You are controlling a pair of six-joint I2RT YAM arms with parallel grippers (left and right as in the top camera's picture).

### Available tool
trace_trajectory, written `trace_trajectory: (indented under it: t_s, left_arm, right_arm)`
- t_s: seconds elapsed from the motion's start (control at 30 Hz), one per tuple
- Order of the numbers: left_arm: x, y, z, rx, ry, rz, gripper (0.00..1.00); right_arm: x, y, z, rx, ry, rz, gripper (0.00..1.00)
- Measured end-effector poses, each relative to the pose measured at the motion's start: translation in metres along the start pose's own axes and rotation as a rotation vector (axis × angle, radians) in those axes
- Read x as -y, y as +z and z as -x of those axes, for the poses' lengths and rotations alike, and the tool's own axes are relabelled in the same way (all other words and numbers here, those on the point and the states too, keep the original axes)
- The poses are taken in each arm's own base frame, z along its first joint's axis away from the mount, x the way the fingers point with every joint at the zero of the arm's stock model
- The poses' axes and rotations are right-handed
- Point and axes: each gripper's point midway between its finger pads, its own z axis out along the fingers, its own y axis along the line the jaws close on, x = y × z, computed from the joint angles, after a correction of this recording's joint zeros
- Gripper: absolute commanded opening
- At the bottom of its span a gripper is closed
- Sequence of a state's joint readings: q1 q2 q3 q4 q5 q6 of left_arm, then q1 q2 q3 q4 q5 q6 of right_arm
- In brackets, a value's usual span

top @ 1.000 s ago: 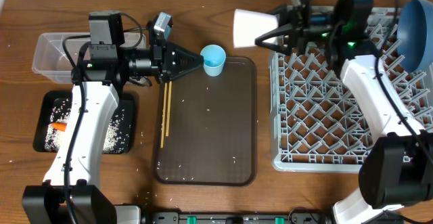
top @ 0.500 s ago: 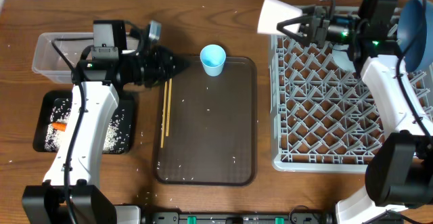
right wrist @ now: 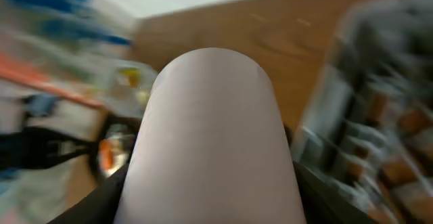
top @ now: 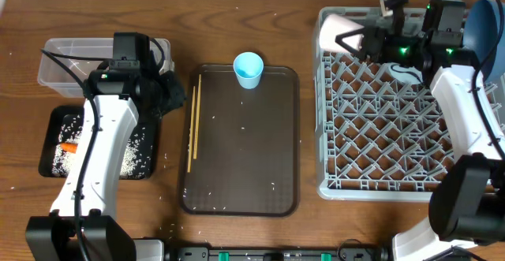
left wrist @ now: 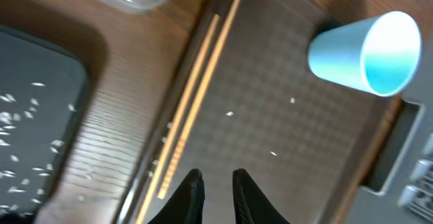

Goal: Sort waste into correct bins and load items into the dishwasher rack
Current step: 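Lower the pink cup into the rack's back area and release it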

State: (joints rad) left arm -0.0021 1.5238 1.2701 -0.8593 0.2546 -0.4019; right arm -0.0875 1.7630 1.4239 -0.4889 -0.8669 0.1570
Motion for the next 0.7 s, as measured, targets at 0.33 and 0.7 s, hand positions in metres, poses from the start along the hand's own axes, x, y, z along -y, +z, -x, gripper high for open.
trace_trajectory:
  t_s: [0.33,0.7]
  left_arm:
    - [-0.007,0.0,0.003,0.02,0.011,0.042,0.17]
    - [-0.008,0.0,0.004,0.023,0.014,0.047,0.17]
  right_arm:
    - [0.009,-0.061,0.024,0.029,-0.048,-0.41,0.31]
    - [0.019,-0.092,0.038,0.045,-0.102,-0.667,0.27]
